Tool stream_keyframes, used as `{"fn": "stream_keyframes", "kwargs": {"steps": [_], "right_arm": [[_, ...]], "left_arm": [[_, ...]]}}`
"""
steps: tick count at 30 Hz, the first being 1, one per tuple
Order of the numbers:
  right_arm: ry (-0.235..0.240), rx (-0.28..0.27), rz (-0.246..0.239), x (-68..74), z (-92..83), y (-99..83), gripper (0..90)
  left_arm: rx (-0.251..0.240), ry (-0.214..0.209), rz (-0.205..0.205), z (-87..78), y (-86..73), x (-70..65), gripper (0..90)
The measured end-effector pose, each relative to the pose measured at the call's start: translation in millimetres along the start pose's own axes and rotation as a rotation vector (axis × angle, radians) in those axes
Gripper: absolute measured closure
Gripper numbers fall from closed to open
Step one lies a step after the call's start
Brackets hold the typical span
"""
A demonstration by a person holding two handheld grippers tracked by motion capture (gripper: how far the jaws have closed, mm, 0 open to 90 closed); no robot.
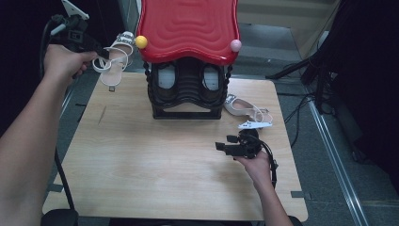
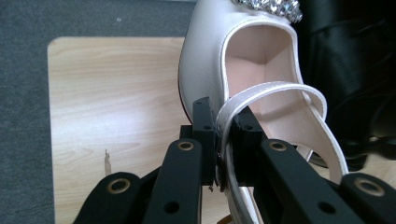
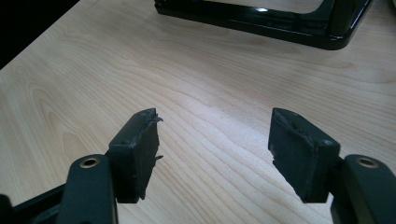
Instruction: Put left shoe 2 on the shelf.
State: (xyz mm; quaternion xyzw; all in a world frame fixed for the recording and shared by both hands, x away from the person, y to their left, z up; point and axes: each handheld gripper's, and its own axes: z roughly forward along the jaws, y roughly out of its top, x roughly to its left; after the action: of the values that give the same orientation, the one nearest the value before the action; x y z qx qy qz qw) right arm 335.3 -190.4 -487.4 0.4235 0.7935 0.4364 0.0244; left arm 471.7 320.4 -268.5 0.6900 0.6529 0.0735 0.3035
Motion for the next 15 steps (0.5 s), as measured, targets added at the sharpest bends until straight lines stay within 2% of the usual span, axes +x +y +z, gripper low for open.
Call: {"fn": "stream_keyframes", "kwargs": {"steps": [3,9,15], "right_arm": [[0.001,-0.001,0.002,0.4,-0.2,0.0,34.4],[0.0,-0.003,0.003,0.4,-0.4,-0.1,34.4],[0.002,-0.003,0.001,0.3,-0.4,0.0,34.4]], "left_arm": [[0.006,0.009,0.007,-13.1,7.9,-6.0,83.6],[-0.026,0.003,0.017,-40.0,21.5,-18.6,83.6],[-0.065,0.006,0.046,-69.5,36.6,-40.3,83.6]]}}
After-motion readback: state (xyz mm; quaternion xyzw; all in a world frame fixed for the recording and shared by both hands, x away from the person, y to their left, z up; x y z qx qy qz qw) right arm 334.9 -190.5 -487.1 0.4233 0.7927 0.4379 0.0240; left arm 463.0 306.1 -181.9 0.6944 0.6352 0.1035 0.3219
